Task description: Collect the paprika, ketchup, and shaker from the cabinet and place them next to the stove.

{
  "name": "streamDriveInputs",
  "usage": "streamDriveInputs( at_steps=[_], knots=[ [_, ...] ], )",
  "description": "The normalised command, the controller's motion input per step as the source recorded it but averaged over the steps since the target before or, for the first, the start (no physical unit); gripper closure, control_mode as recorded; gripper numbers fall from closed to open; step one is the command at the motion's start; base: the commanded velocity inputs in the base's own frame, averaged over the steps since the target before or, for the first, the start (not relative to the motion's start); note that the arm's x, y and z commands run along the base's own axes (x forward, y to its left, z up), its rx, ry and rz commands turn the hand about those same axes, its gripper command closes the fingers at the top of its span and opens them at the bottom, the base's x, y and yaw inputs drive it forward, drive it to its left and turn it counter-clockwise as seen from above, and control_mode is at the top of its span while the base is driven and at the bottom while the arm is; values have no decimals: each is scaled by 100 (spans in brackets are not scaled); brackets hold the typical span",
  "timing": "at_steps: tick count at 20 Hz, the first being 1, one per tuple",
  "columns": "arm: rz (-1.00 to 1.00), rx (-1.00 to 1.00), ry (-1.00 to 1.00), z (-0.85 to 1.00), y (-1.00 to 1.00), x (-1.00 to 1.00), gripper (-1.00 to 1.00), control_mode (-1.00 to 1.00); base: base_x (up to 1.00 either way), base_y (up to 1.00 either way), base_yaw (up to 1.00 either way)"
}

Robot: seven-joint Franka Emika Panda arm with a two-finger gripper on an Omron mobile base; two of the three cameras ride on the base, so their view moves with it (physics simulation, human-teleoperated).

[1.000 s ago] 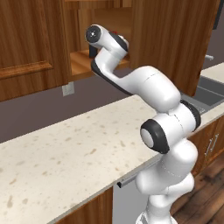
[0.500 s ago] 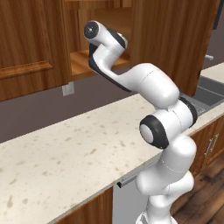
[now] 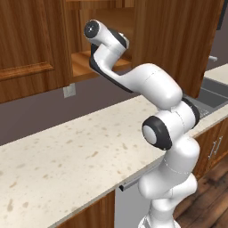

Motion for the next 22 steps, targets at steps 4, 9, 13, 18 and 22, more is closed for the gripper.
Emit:
streamDriveInputs(
  at_steps=[4,9,13,18,22],
  knots=[
    [0,1,0,-6,-6,0,100,-100,0,0,0],
    [-2,2,0,-5,-2,-7,100,-100,0,0,0],
    [0,2,-4,-5,0,-37,100,-100,0,0,0],
    [0,0,-4,0,0,-68,100,-100,0,0,0],
    [0,0,-3,0,0,-85,100,-100,0,0,0]
  ],
)
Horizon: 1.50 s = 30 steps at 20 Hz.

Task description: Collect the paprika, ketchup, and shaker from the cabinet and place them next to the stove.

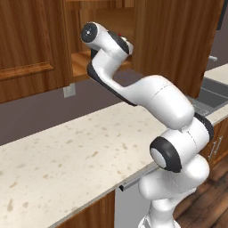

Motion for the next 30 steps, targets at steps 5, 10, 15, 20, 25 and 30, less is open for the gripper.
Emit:
streamDriveInputs(
  at_steps=[5,10,15,20,25,30],
  knots=[
    [0,0,-3,1,-9,-97,100,-100,0,0,0],
    [0,1,-2,0,-10,-100,100,-100,0,0,0],
    [0,1,-2,0,-14,-100,100,-100,0,0,0],
    [-4,3,-6,-1,-30,-100,100,-100,0,0,0],
    [-7,5,-5,-4,-43,-100,100,-100,0,0,0],
    [-8,3,-2,-15,-45,-100,100,-100,0,0,0]
  ],
)
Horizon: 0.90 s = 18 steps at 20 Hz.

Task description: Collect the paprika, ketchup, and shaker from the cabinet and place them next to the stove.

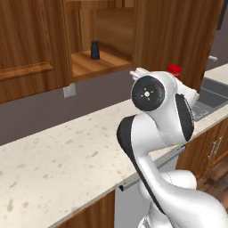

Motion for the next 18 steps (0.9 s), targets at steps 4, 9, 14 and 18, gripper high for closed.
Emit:
streamDriveInputs(
  at_steps=[4,9,14,18],
  knots=[
    [-8,7,-3,-23,-51,-100,100,-100,0,0,0],
    [-11,12,-3,-4,-72,-71,100,-100,0,0,0],
    [-11,12,0,0,-75,-43,100,-100,0,0,0],
    [-3,2,0,0,-17,-7,100,100,-5,-13,-2]
  ],
)
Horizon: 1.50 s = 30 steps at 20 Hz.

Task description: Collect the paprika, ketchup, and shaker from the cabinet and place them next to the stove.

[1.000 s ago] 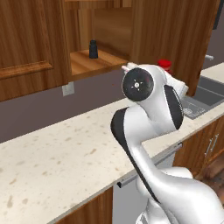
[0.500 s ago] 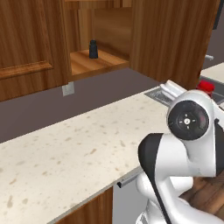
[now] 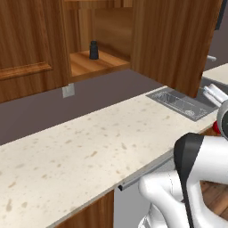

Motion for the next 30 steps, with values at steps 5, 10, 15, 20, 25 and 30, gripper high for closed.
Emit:
streamDriveInputs(
  at_steps=[5,10,15,20,25,30],
  knots=[
    [0,0,0,0,0,0,100,100,0,-22,-5],
    [0,0,0,0,0,0,100,100,0,-81,-29],
    [0,0,0,0,0,0,100,100,0,-95,-39],
    [0,0,0,0,0,0,100,100,0,-93,-41],
    [0,0,0,0,0,0,100,100,38,-73,-42],
    [0,0,0,0,0,0,100,100,76,-19,-46]
  ],
)
